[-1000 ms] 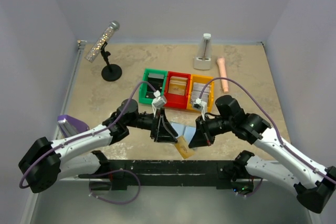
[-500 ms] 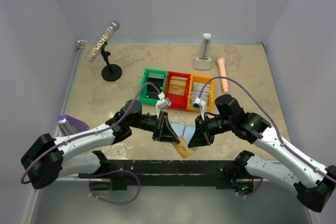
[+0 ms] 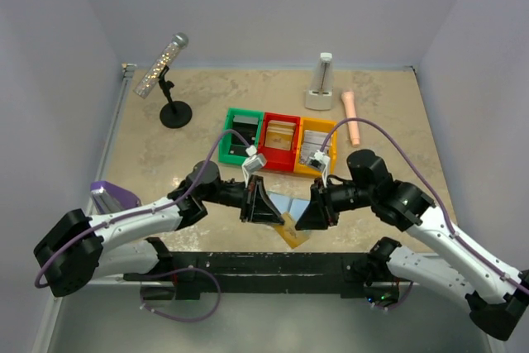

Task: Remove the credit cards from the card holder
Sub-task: Remove the credit card from the card holder.

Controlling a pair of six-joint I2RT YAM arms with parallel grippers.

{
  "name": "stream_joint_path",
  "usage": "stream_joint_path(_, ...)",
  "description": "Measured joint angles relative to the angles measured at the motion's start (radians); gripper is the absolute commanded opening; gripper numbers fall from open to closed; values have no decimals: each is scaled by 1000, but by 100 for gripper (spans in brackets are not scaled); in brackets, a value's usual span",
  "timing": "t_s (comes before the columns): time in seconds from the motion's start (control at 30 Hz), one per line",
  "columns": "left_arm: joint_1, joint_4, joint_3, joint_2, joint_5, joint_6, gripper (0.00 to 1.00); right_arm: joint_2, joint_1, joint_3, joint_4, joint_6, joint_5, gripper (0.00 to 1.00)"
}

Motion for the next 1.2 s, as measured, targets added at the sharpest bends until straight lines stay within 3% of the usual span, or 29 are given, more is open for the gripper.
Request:
stream_joint_path(0.63, -1, 200, -69, 12, -32, -107, 0, 17, 0, -10, 66, 49, 23, 7)
stream_joint_path(0.87, -1, 217, -75, 13, -38, -114, 0, 13, 0, -12, 69, 54, 29, 17)
stream_joint_path(1.2, -1, 225, -89, 13, -50, -116, 0, -1, 0, -23, 67, 55, 35, 20)
